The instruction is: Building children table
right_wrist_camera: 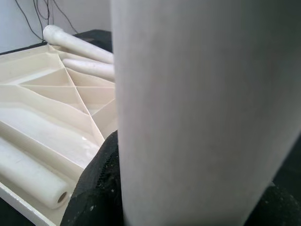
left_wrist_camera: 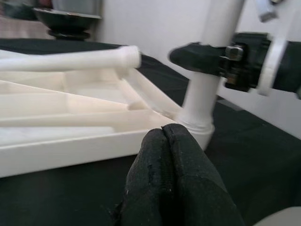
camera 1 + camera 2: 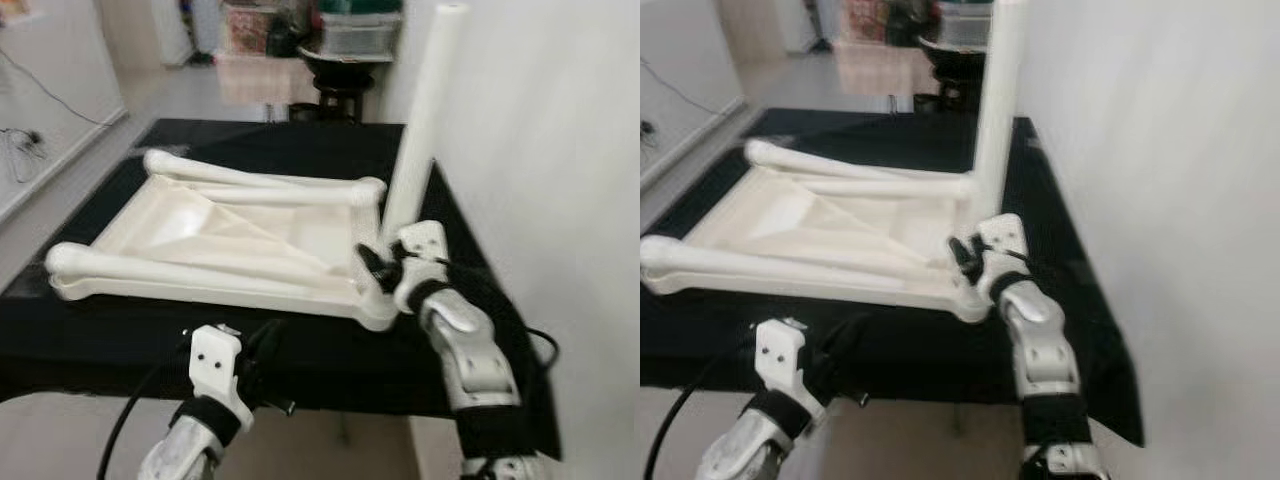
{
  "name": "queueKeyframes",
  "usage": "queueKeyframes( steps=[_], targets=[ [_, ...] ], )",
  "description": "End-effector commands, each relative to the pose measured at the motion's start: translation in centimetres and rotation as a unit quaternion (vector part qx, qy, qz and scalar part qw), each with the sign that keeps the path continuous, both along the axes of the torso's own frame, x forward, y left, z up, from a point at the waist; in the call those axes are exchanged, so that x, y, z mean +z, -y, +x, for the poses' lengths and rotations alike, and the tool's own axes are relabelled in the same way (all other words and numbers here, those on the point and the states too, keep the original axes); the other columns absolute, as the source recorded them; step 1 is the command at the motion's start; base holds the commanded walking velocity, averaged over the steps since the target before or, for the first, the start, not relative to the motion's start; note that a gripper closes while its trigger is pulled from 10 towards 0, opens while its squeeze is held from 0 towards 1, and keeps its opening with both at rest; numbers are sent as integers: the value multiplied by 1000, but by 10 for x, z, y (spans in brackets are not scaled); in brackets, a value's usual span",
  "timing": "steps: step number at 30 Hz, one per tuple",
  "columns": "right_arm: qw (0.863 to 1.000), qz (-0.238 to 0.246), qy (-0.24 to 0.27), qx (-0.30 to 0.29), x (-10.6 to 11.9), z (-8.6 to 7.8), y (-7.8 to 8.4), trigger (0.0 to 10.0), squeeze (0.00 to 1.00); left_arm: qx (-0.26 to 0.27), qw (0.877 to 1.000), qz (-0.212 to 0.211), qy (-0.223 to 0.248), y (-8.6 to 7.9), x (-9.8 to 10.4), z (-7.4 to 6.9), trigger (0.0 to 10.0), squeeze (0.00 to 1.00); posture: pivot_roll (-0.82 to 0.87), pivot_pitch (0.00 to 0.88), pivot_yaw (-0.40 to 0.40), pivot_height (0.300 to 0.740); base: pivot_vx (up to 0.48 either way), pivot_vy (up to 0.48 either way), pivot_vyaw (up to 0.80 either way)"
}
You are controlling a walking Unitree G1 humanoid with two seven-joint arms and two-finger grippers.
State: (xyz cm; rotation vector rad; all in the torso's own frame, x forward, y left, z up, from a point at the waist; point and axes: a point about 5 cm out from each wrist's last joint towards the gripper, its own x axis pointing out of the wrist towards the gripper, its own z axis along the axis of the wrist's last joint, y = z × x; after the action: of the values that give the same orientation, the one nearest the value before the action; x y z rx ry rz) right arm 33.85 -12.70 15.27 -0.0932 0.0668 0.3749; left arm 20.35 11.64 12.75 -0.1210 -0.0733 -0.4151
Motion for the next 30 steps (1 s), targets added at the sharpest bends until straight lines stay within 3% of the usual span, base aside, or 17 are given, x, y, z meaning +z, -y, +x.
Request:
queueKeyframes(
  steps=[1,2,4,5,6,12,13,14,15,17,18,20,25,26,27,28,30],
  targets=[
    [997,-36,-61,-1,-29,-4,-2,0,0,-1,1000,1,-14,0,-6,-1,10000,0,110,58,-96,740,0,0,0],
    [998,-35,-59,7,-28,-3,-7,3373,0,0,1000,0,-14,0,-6,-1,10000,0,110,58,-96,740,0,0,0],
    [998,-35,-59,7,-28,-3,-7,3373,0,0,1000,0,-14,0,-6,-1,10000,0,110,58,-96,740,0,0,0],
    [998,-21,-55,31,-25,-3,-16,10000,0,-2,1000,-2,-16,0,-6,-1,10000,0,96,54,-86,740,0,0,0],
    [995,-1,-36,88,-16,0,-26,10000,1000,-5,1000,-3,-17,1,-7,-1,10000,0,87,52,-81,740,0,0,0],
    [978,38,11,205,14,-5,-39,10000,1000,-10,1000,-7,-18,3,-7,0,10000,0,87,49,-83,740,0,0,0],
    [968,32,19,248,19,-4,-38,10000,43,-10,1000,-8,-17,4,-7,1,10000,0,92,47,-87,740,0,0,0],
    [953,18,20,301,21,-1,-36,10000,0,-10,1000,-9,-17,4,-7,1,10000,0,93,43,-88,740,0,0,0],
    [953,18,20,301,21,-1,-36,10000,0,-10,1000,-9,-17,4,-7,1,10000,0,93,43,-88,740,0,0,0],
    [925,-17,21,378,22,1,-34,10000,0,-10,1000,-11,-17,5,-7,2,10000,0,94,41,-87,740,0,0,0],
    [925,-17,21,378,22,1,-34,10000,0,-10,1000,-11,-17,5,-7,2,10000,0,94,41,-87,740,0,0,0],
    [899,-14,-16,437,24,11,-31,10000,0,-11,1000,-12,-17,6,-7,3,10000,0,100,36,-87,740,0,0,0],
    [899,8,-35,436,30,24,-32,10000,0,-12,1000,-12,-18,6,-7,3,10000,0,107,32,-89,740,0,0,0],
    [902,12,-38,431,31,27,-32,2118,0,-13,1000,-13,-18,7,-7,3,10000,0,115,28,-94,740,0,0,0],
    [902,12,-38,431,31,27,-32,2118,0,-13,1000,-13,-18,7,-7,3,10000,0,115,28,-94,740,0,0,0],
    [903,16,-43,428,31,29,-32,0,0,-13,1000,-13,-17,7,-7,3,10000,0,115,28,-94,740,0,0,0],
    [900,24,-50,432,30,30,-31,0,0,-13,1000,-13,-17,8,-7,3,10000,0,115,28,-95,740,0,0,0]
  ],
)
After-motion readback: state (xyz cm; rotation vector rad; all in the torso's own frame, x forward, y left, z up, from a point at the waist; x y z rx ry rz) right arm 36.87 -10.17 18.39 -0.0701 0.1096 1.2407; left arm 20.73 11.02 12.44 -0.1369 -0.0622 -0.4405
